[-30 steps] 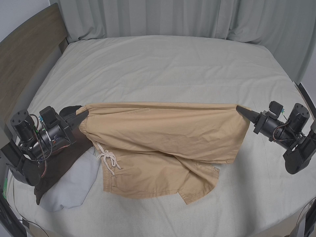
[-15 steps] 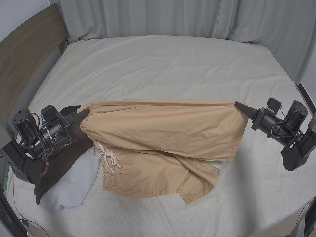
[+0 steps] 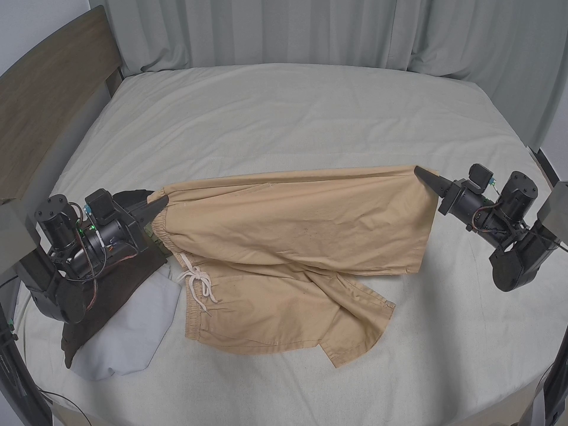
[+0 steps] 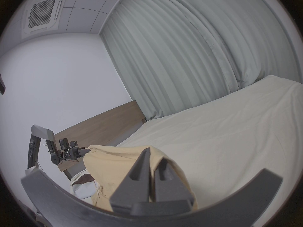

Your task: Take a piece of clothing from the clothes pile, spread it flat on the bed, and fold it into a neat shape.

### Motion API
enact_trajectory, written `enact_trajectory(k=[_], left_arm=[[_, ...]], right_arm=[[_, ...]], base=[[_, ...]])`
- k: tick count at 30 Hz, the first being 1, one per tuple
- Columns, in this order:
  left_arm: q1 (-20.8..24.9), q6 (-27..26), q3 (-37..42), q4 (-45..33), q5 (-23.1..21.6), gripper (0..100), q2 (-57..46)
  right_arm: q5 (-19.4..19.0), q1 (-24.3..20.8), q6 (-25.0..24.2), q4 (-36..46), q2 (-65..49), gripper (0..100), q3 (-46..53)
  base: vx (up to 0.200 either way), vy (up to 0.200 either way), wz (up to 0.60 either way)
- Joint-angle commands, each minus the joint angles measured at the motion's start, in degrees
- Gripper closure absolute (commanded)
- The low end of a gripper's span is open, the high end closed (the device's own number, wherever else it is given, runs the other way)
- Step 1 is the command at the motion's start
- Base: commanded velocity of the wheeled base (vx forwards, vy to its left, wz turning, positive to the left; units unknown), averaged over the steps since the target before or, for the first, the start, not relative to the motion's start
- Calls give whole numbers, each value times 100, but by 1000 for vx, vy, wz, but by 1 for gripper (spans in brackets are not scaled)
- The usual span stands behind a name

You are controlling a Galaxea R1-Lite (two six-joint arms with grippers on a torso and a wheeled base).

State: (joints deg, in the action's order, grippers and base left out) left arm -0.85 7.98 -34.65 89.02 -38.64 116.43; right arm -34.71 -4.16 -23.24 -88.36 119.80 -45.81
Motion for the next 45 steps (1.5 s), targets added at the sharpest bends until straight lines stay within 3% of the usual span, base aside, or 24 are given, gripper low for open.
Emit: enact_trajectory(k=[1, 23, 31, 45], left_arm=[[-29, 28, -227, 2, 32, 100, 371], [50, 441, -1369, 2, 612, 100, 1382], [129, 819, -1862, 11, 938, 100, 1690], [296, 1320, -2908, 11, 1465, 100, 2331]], right_arm=[[34, -15, -6, -6, 448, 100, -349], [148, 20, -23, 20, 1731, 100, -2081], [148, 20, -23, 161, 2048, 100, -2617], [148, 29, -14, 890, 2531, 100, -3962]], base=[[0, 0, 0], [0, 0, 0], [0, 0, 0], [0, 0, 0]])
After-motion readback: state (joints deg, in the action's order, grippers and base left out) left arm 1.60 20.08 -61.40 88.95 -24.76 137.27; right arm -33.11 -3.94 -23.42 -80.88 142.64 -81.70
